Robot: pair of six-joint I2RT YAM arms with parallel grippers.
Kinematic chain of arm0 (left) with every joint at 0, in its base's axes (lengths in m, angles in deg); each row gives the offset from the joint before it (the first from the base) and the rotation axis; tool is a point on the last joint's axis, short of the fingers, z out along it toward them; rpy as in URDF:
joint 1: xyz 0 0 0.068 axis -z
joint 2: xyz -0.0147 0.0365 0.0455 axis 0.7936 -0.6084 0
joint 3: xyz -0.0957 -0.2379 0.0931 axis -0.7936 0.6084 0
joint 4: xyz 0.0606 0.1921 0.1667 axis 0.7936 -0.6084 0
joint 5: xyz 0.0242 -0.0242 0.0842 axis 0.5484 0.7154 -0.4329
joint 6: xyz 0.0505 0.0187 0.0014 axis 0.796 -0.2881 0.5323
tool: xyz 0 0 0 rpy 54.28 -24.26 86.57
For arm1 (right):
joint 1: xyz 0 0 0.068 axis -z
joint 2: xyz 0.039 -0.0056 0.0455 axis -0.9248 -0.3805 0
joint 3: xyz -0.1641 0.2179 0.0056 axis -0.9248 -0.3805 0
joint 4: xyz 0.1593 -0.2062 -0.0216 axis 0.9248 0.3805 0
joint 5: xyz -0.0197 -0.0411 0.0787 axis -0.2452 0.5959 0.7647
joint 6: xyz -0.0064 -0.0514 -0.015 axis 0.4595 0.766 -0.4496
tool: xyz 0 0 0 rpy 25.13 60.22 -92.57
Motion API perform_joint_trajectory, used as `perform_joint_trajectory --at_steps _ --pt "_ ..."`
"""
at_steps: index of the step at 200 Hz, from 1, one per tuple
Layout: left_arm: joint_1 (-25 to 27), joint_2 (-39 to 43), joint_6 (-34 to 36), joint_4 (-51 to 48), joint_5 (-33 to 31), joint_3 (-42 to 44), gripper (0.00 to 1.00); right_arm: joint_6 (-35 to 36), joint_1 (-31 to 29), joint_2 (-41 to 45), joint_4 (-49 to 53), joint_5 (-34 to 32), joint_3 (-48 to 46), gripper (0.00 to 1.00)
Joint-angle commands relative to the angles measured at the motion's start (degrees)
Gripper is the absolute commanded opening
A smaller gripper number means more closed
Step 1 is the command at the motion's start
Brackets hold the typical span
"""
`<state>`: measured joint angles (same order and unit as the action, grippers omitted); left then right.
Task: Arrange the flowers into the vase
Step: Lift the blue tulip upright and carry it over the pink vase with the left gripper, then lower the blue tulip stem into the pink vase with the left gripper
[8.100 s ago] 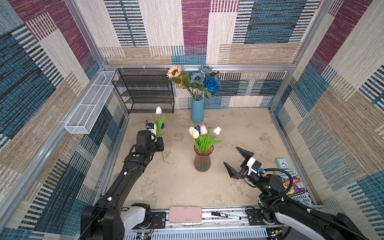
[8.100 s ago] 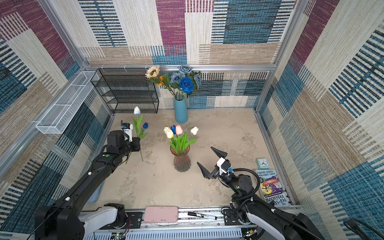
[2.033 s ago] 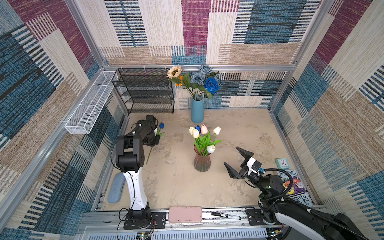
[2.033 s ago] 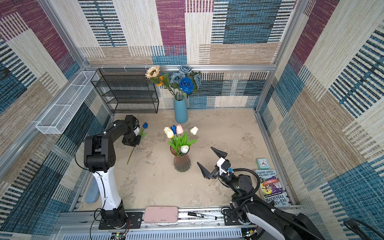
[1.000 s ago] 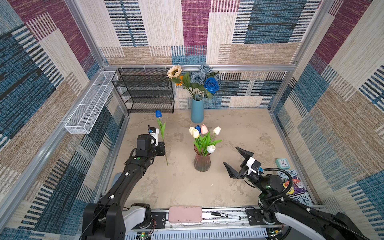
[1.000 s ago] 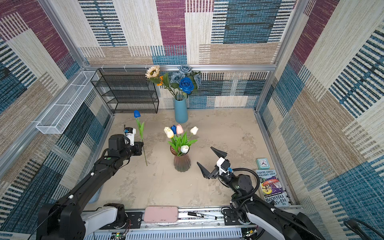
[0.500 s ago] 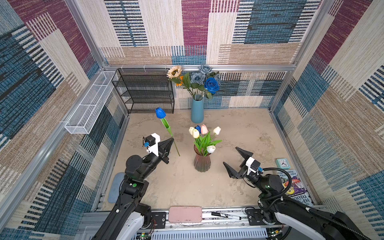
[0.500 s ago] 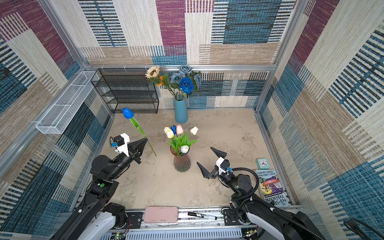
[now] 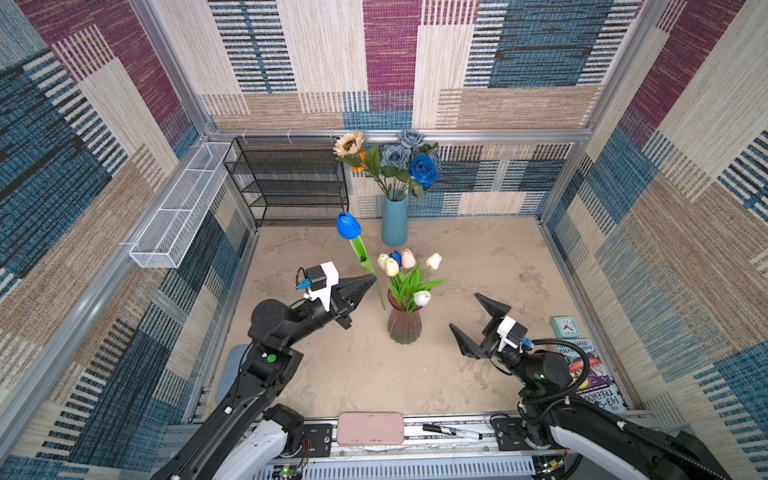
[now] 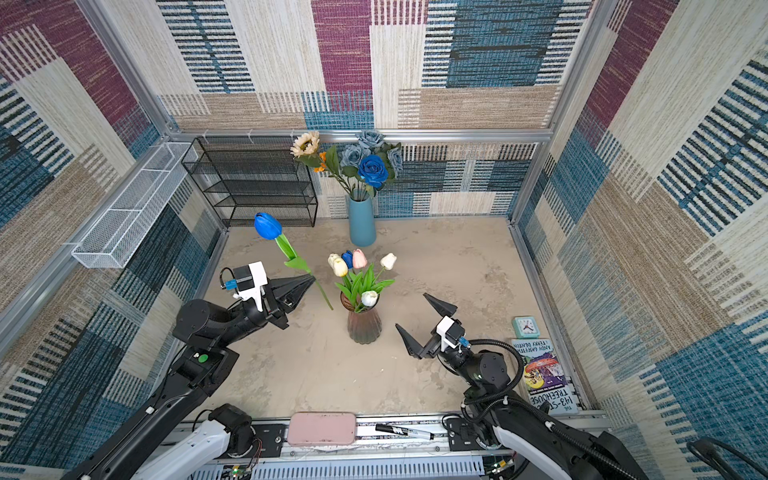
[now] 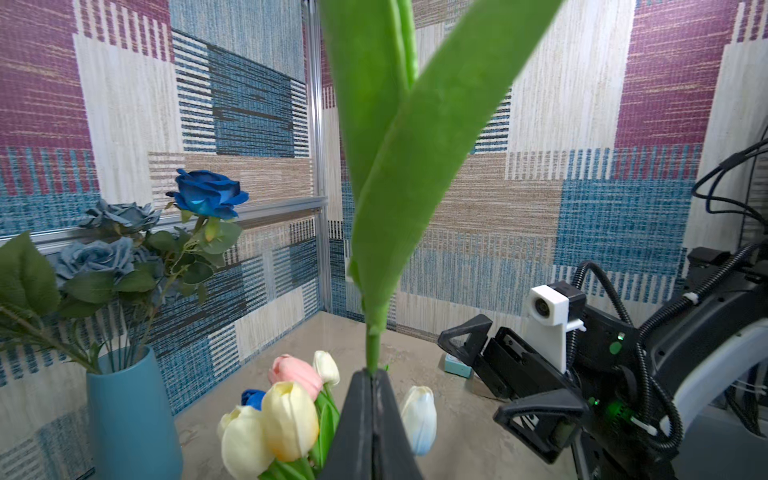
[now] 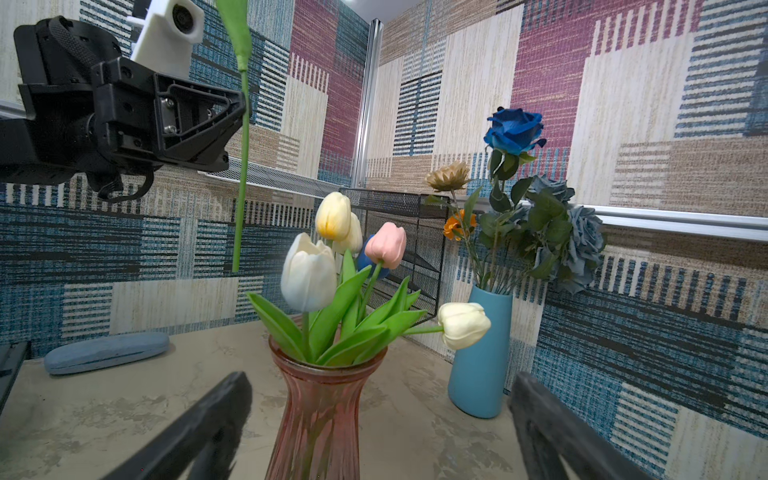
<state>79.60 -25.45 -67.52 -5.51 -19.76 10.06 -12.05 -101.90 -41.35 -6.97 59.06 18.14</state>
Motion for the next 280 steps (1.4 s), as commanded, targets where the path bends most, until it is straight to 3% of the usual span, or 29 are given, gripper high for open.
perform_joint_trajectory --at_steps 1,86,280 --pt "0.83 -3.42 2.45 7.21 -3.16 -0.90 0.00 -0.14 -0.10 -0.04 -0.49 -0.20 -0.12 1.00" --pt "1.84 -15.69 1.62 13.48 -3.20 -2.26 0.00 -0.04 -0.10 0.47 0.03 -0.90 -0.11 1.00" --pt "7.72 -17.37 6.12 6.52 -7.89 2.31 0.00 -0.05 -0.10 -1.38 -0.45 -0.49 0.12 1.00"
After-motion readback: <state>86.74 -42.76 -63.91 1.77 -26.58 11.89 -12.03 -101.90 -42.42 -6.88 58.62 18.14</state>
